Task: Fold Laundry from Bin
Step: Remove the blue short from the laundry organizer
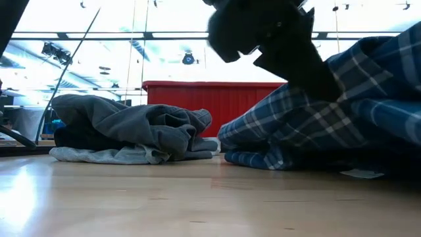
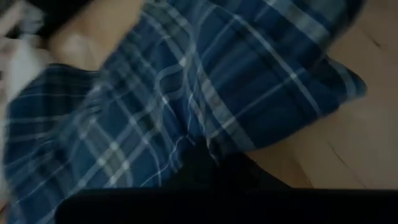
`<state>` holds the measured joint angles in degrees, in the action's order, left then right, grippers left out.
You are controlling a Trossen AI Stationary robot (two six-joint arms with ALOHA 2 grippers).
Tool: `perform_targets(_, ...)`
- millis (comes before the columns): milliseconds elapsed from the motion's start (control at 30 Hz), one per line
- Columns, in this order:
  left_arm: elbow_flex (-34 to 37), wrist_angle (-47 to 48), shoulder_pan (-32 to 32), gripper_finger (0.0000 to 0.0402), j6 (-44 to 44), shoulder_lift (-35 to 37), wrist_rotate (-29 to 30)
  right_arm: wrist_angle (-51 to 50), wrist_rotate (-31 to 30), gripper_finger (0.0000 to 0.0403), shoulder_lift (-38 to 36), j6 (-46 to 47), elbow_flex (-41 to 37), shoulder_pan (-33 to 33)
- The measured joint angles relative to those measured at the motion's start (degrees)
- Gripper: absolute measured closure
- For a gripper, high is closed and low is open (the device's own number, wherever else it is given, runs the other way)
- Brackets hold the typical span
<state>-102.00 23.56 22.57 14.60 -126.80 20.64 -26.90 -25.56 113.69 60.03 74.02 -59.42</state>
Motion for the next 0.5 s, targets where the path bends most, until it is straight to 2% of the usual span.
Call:
perform_targets(100, 0.0, 2.24, 0.15, 0.0397, 1.18, 0.02, -3.81, -7.01, 1.33, 0.0313, -0.98, 6.24, -0.01, -0.05)
perform_targets(200, 0.0, 3.75, 0.34, 0.0373, -2.69, -0.57, -4.91, -14.05, -3.7, 0.0314, -4.55, 10.61, -0.02, -1.58)
perform_targets(367, 0.35, 7.55, 2.48, 0.028, -4.98, -0.66, -4.87, -27.32, -9.89, 0.0314, -8.91, 14.4, 0.07, -2.45)
perform_targets(433, 0.37, 8.23, 4.09, 0.0236, -5.1, -0.66, -4.92, -33.26, -10.18, 0.0312, -9.03, 17.05, 0.06, -1.85)
perform_targets(500, 0.37, 8.74, 5.93, 0.0195, -5.0, -0.66, -4.95, -38.93, -7.37, 0.0308, -8.87, 19.0, -0.24, -0.88)
